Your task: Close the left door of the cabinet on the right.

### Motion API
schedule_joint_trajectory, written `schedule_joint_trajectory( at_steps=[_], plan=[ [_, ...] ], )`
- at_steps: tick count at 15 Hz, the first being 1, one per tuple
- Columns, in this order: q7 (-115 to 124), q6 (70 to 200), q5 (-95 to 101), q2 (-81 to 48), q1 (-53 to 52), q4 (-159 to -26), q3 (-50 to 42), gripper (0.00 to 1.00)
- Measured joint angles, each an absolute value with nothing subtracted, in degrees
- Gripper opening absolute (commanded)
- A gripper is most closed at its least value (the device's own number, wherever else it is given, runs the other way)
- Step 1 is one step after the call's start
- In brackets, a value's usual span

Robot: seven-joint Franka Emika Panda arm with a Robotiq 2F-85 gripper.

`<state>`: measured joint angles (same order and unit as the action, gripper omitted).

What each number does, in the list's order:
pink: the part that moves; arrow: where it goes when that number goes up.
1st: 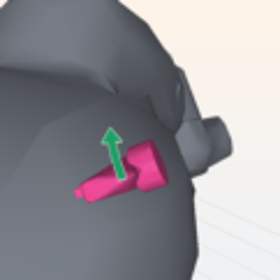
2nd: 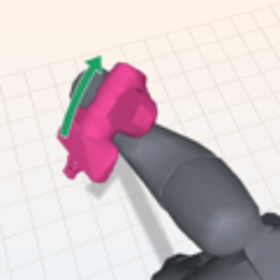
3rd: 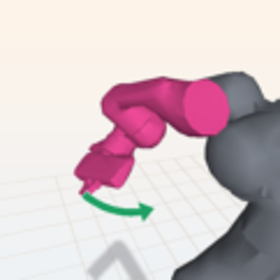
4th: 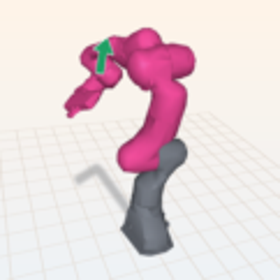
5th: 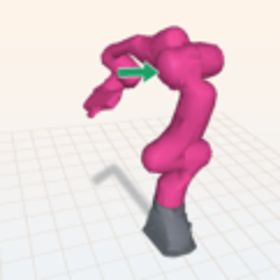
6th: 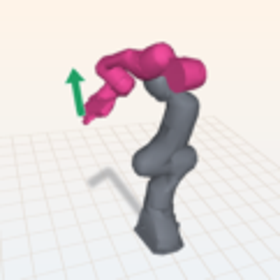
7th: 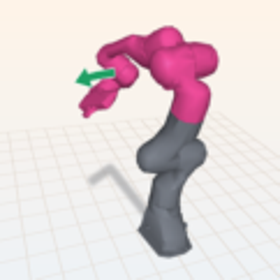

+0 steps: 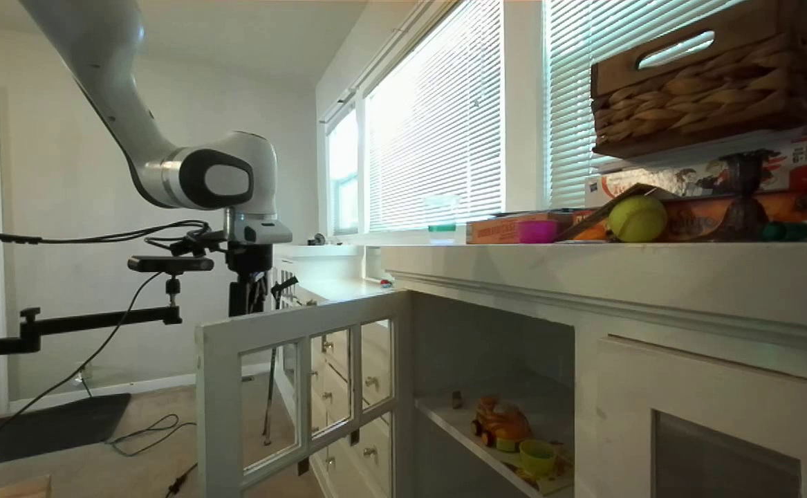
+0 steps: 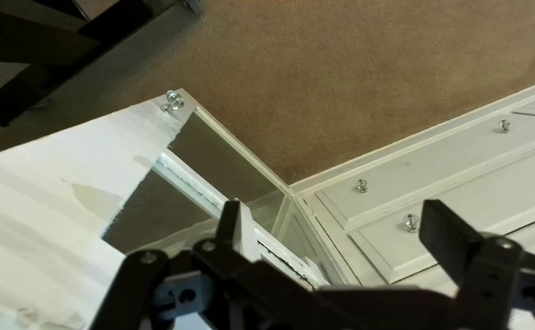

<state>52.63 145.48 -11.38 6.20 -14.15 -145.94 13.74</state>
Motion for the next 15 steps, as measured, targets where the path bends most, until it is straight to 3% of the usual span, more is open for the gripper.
schedule_joint_trajectory(
  at_steps=[15],
  plan=[
    [52.94, 150.48, -8.02, 5.31, -8.88, -147.09, 11.25, 1.0]
  ],
)
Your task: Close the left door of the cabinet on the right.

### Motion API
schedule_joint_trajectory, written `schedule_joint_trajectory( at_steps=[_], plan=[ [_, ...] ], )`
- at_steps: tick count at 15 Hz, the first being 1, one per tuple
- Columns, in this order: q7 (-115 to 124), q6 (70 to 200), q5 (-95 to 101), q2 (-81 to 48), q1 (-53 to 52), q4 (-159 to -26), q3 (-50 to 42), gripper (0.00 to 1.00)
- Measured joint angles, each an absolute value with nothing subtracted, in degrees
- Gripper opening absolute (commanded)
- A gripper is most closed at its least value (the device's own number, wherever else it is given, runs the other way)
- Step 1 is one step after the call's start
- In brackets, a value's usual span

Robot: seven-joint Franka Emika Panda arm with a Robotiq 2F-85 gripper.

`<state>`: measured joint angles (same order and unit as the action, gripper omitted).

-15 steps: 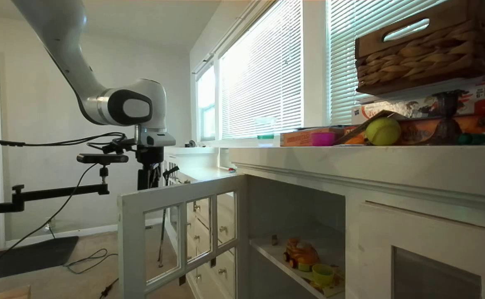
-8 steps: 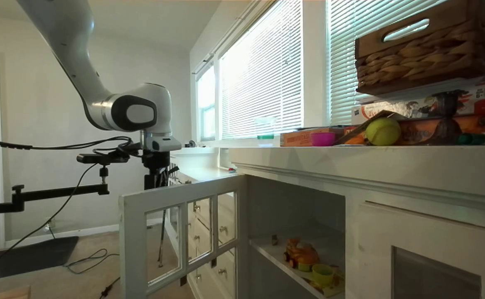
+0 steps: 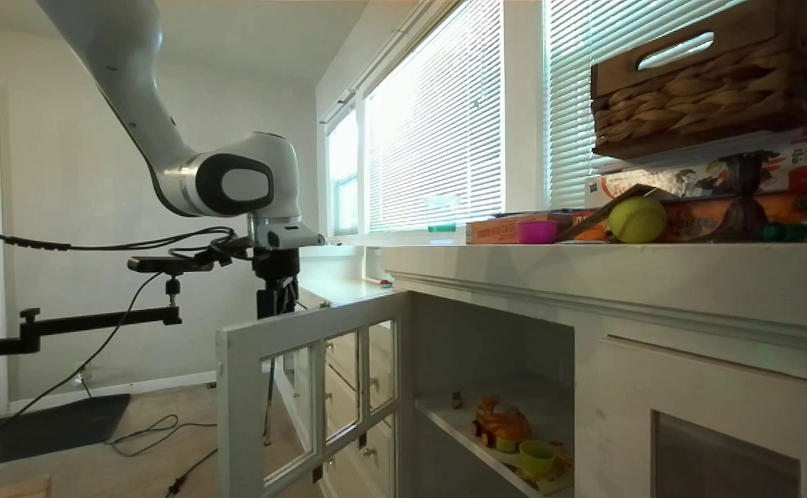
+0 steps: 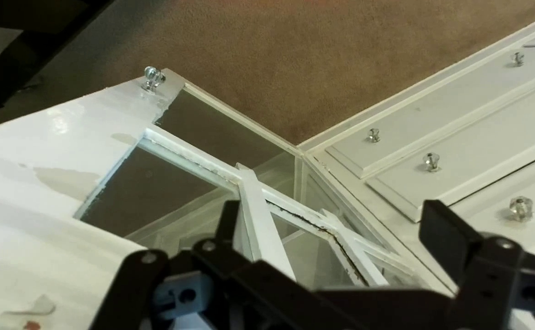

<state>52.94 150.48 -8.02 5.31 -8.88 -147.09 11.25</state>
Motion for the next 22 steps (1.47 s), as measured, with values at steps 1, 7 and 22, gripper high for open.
schedule_joint_trajectory(
  at_steps=[1, 7, 22],
  plan=[
    [53.81, 150.48, -6.31, 5.84, -8.01, -147.23, 10.92, 1.0],
    [59.99, 150.47, 4.53, 11.02, -0.7, -149.27, 9.02, 1.0],
    [81.59, 152.15, 24.93, 13.81, 13.4, -150.1, 8.92, 1.0]
  ],
)
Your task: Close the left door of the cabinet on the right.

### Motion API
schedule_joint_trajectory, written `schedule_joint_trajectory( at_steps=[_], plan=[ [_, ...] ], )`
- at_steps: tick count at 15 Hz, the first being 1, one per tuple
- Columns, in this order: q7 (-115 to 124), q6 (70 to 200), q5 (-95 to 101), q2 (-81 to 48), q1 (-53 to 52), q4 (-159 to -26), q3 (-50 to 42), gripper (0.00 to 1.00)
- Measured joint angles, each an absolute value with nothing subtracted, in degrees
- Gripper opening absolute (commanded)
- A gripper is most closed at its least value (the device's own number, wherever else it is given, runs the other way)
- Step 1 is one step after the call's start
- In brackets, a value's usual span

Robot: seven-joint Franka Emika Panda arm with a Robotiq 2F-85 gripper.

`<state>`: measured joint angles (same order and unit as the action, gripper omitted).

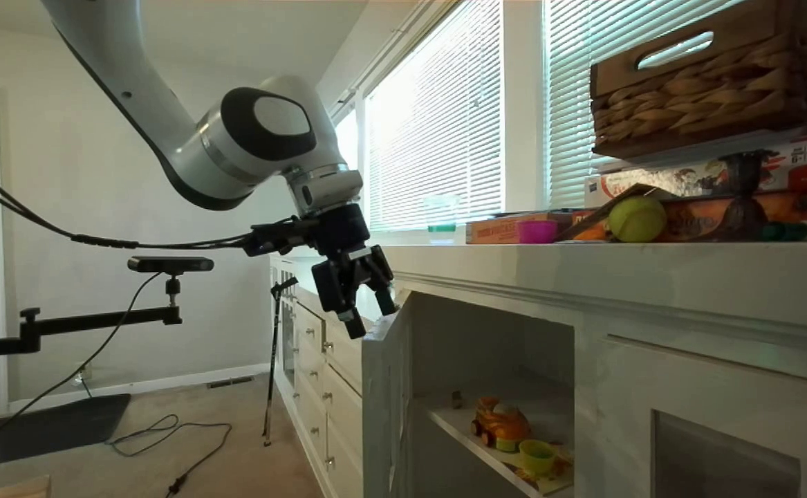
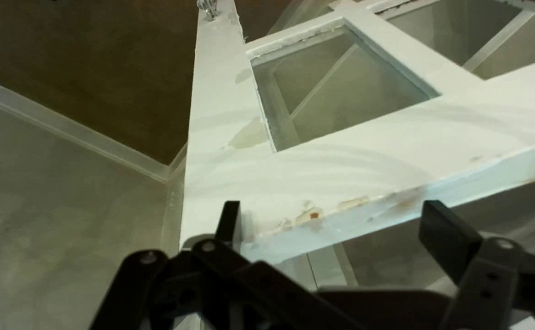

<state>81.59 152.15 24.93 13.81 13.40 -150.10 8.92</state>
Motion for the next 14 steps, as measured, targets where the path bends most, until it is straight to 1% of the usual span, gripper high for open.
schedule_joint_trajectory(
  at_steps=[4, 14],
  plan=[
    [90.68, 153.02, 31.99, 13.46, 15.57, -150.08, 8.97, 1.0],
    [106.15, 154.02, 42.35, 13.16, 17.4, -149.55, 10.84, 1.0]
  ],
)
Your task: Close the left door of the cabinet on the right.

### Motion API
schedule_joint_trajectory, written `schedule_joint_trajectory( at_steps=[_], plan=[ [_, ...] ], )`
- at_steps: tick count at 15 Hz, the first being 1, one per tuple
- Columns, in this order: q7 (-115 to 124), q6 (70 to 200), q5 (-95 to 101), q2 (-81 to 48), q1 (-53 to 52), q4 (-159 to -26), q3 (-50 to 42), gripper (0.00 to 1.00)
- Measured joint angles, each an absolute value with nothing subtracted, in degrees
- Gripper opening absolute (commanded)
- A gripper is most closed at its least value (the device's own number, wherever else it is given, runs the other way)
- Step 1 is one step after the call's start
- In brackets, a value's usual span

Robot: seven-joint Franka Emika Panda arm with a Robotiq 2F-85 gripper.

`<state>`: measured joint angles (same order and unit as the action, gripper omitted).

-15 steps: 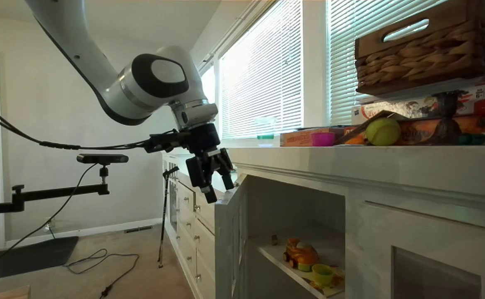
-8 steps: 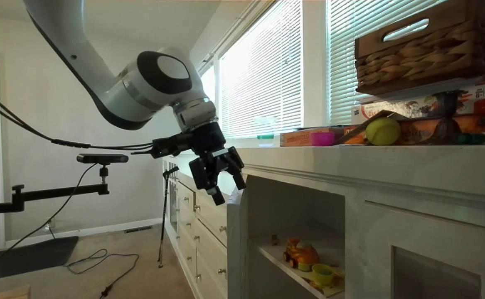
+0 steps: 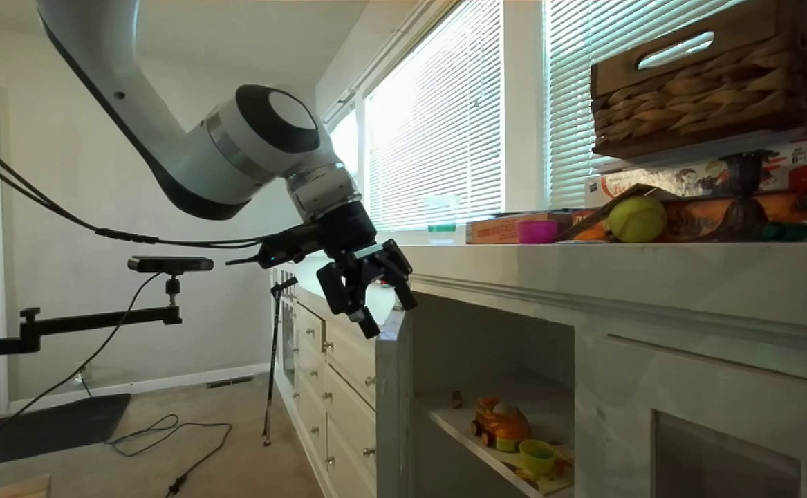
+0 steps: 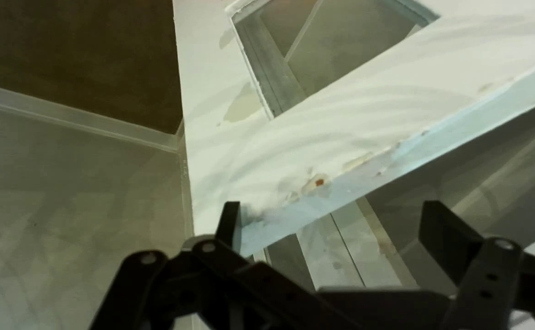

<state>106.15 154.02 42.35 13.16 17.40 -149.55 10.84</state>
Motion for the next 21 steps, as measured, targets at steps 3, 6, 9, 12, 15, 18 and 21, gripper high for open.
schedule_joint_trajectory(
  at_steps=[3, 6, 9, 12, 15, 18, 21],
  plan=[
    [112.79, 154.06, 47.5, 12.81, 19.25, -149.25, 11.5, 1.0],
    [119.64, 154.06, 52.98, 11.92, 21.42, -148.6, 11.82, 1.0],
    [126.35, 154.01, 58.56, 10.44, 23.84, -147.47, 11.84, 1.0],
    [131.47, 153.79, 62.39, 8.77, 25.48, -146.05, 11.84, 1.0],
    [134.25, 153.42, 63.66, 7.37, 25.87, -144.7, 11.85, 1.0],
    [132.55, 153.6, 62.54, 7.33, 25.35, -144.82, 12.04, 1.0],
    [124.11, 151.0, 55.52, 10.0, 17.89, -147.48, 7.05, 1.0]
  ],
)
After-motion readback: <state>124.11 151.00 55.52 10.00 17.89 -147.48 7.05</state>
